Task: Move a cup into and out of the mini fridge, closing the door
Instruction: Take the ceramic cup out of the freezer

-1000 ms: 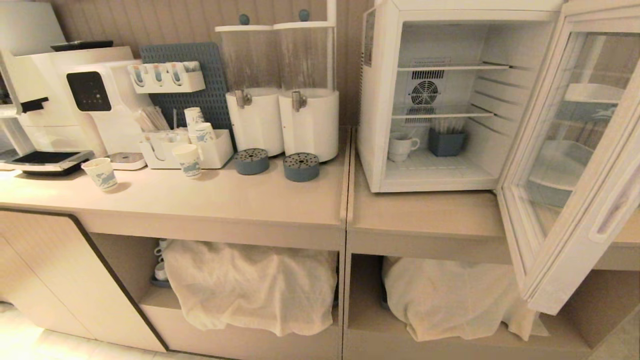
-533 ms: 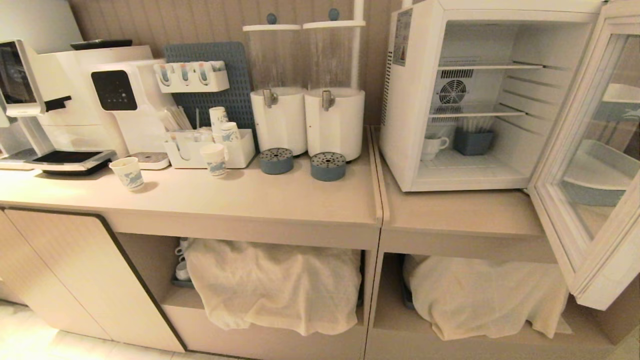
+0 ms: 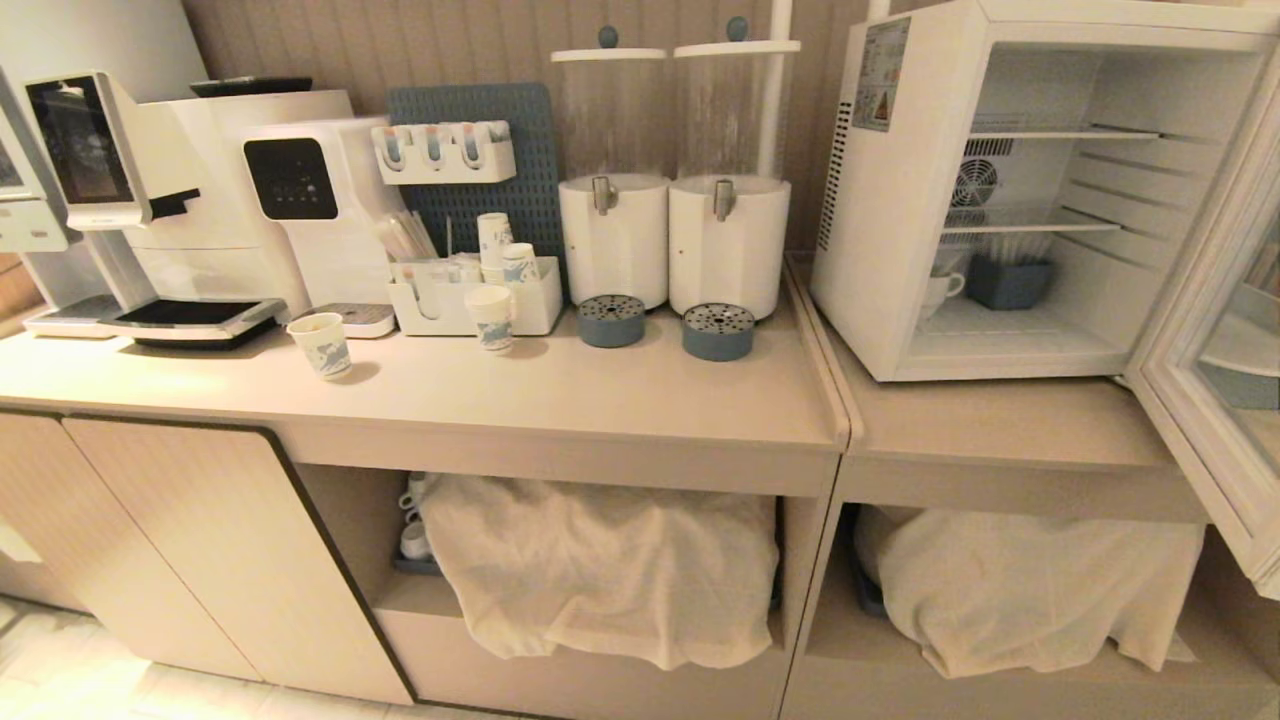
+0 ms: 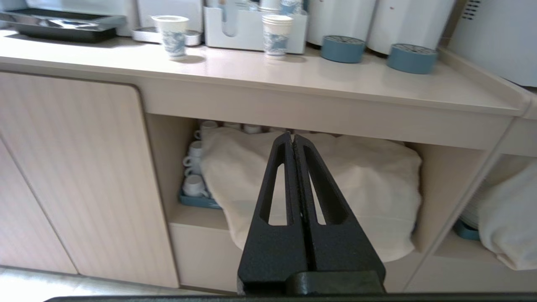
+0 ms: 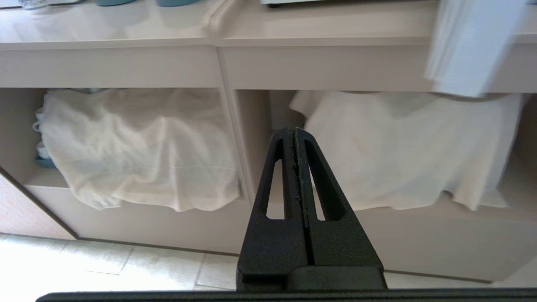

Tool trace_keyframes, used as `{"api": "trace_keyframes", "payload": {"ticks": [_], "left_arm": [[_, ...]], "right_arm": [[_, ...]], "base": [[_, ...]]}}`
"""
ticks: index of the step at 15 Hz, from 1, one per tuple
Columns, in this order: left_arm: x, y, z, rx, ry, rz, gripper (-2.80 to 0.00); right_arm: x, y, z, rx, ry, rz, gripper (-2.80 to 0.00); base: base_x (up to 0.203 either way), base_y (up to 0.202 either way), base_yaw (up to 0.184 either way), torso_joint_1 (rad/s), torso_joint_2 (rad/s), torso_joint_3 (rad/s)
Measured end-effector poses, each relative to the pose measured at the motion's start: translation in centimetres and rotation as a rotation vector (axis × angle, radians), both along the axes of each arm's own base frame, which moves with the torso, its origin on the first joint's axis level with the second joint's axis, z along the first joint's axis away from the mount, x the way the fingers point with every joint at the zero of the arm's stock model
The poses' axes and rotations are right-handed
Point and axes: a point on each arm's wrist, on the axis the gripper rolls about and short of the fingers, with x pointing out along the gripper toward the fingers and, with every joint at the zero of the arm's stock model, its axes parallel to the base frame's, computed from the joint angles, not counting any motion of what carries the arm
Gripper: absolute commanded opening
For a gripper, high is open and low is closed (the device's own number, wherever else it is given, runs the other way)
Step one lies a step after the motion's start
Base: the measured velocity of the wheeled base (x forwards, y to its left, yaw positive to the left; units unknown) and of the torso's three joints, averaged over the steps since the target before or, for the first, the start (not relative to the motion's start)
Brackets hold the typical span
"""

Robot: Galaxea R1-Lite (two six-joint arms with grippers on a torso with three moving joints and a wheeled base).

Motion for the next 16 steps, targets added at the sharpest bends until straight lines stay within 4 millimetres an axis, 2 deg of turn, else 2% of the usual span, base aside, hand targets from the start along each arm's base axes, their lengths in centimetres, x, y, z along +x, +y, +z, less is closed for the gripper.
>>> {"api": "trace_keyframes", "payload": {"ticks": [2, 9, 16], "left_arm": [[0.0, 0.0, 0.0, 0.0, 0.0, -0.001, -2.8], [0.0, 0.0, 0.02, 0.006, -0.002, 0.001, -2.8], [0.0, 0.0, 0.02, 0.005, -0.002, 0.0, -2.8]], "right_arm": [[0.0, 0.0, 0.0, 0.0, 0.0, -0.001, -2.8], [0.0, 0.0, 0.01, 0.0, 0.0, 0.0, -2.8], [0.0, 0.0, 0.0, 0.0, 0.0, 0.0, -2.8]], "base": [[0.0, 0.091, 0.004, 0.002, 0.0, 0.001], [0.0, 0.0, 0.0, 0.0, 0.0, 0.0], [0.175, 0.0, 0.002, 0.006, 0.0, 0.0]]}}
